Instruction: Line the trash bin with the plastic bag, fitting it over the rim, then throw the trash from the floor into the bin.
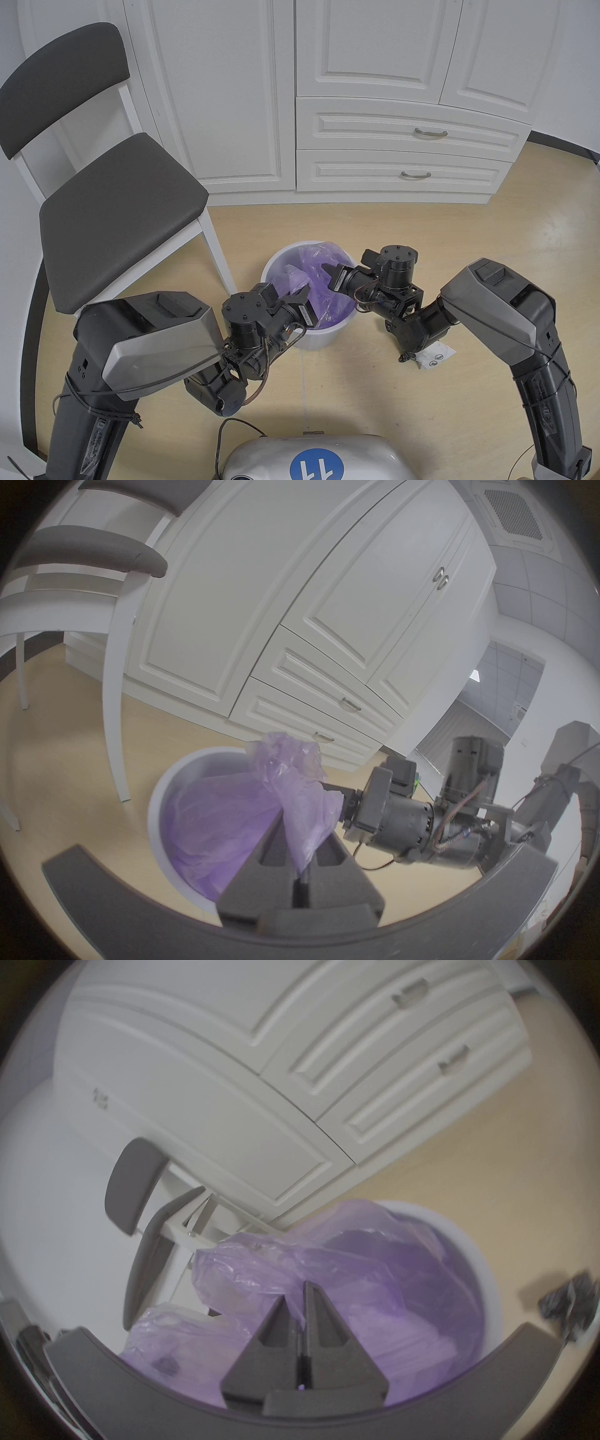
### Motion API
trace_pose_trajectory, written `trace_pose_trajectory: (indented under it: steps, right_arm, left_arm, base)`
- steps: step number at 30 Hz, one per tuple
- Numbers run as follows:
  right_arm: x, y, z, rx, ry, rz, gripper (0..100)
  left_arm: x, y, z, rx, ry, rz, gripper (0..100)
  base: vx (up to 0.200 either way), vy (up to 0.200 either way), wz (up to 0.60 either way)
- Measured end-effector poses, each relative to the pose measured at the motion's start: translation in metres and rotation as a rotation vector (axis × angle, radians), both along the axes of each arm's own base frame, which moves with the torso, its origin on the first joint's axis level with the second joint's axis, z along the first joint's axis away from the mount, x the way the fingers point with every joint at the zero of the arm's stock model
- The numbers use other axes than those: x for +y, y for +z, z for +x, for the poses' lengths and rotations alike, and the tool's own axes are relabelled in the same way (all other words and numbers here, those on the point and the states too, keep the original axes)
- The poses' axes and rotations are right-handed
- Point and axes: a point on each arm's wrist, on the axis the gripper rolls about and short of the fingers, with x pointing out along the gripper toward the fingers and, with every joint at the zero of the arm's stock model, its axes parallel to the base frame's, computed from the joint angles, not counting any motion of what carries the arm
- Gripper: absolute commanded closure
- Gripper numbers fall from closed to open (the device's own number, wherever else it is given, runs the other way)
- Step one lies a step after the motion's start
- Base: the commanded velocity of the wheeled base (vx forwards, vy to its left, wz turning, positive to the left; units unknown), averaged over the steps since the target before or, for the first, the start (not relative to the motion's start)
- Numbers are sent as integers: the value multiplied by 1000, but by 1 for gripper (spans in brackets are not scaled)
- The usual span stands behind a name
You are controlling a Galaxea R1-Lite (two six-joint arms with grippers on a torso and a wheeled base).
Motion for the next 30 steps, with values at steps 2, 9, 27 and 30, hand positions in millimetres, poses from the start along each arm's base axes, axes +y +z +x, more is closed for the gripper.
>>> trace_pose_trajectory:
  steps: [2,9,27,30]
  right_arm:
    - [-8,7,-1,-32,-16,-44,100]
    - [-38,23,-2,-120,-67,-187,100]
    - [-88,16,7,-201,-138,-445,100]
    - [-96,15,10,-209,-154,-466,100]
  left_arm:
    - [-6,0,-3,-1,-17,-2,100]
    - [-18,-4,-1,3,-33,0,100]
    - [55,-1,71,86,174,-83,100]
    - [60,-2,71,82,183,-38,100]
  base:
    - [0,0,0]
    - [0,0,0]
    - [0,0,0]
    - [0,0,0]
